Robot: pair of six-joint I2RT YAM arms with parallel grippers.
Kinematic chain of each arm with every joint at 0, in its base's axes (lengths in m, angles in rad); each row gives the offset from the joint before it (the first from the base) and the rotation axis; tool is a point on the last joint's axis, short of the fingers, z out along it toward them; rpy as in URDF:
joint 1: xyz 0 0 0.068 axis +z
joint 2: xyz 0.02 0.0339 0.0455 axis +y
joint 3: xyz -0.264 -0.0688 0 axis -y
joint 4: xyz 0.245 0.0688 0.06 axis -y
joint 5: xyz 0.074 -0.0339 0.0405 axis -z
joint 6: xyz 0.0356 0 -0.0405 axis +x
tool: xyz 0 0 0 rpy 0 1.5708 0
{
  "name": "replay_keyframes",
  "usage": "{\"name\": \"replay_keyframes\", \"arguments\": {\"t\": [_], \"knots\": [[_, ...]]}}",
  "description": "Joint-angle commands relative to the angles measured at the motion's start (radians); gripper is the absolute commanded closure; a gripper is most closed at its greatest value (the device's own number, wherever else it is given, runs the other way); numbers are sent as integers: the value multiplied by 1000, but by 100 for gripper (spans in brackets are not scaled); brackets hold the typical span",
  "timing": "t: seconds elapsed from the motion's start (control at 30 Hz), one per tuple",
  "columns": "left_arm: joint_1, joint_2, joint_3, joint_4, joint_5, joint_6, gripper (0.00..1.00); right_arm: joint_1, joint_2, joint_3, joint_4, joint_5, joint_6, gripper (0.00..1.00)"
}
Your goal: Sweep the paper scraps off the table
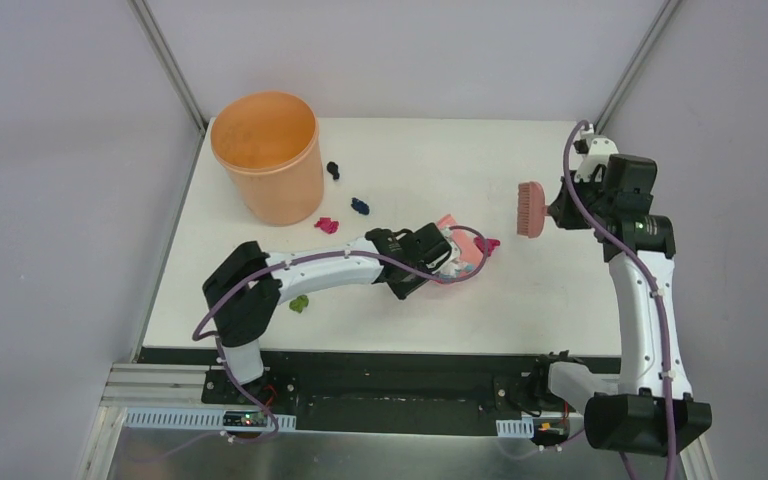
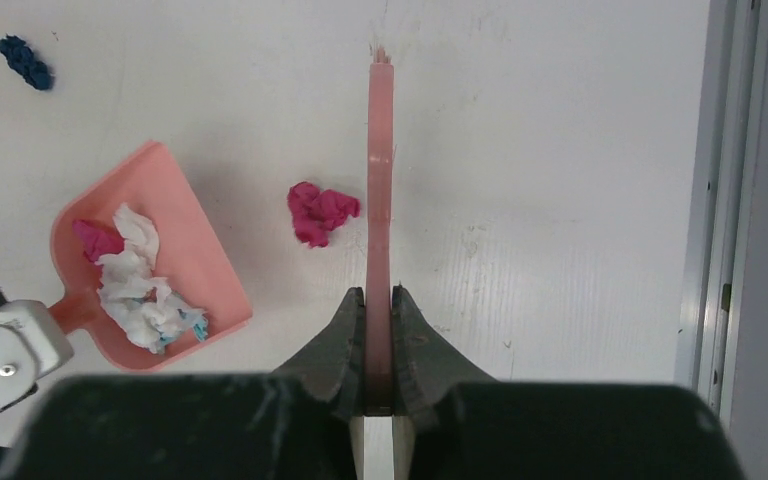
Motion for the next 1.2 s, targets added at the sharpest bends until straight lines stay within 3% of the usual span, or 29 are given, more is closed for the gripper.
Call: {"name": "replay_keyframes", "arguments": {"t": [0.0, 0.23, 0.53, 0.63, 0.87, 1.17], "knots": [[-15, -91, 39, 26, -47, -65, 100, -11, -90, -66, 25, -18, 56, 100], [-17, 5, 284, -476, 9, -28, 100, -9, -7, -71, 29, -22, 52, 100], [-17, 99, 406, -740, 65, 7, 100, -9, 88, -86, 168, 108, -11, 100], [-17, 151, 437, -746, 48, 19, 100, -5, 143, -90, 157, 72, 19, 100], [-15, 153, 369, -541, 79, 43, 81, 1, 124, -125, 169, 31, 28, 100], [-15, 205, 321, -457, 88, 63, 80, 1, 125, -141, 171, 12, 24, 100]]}}
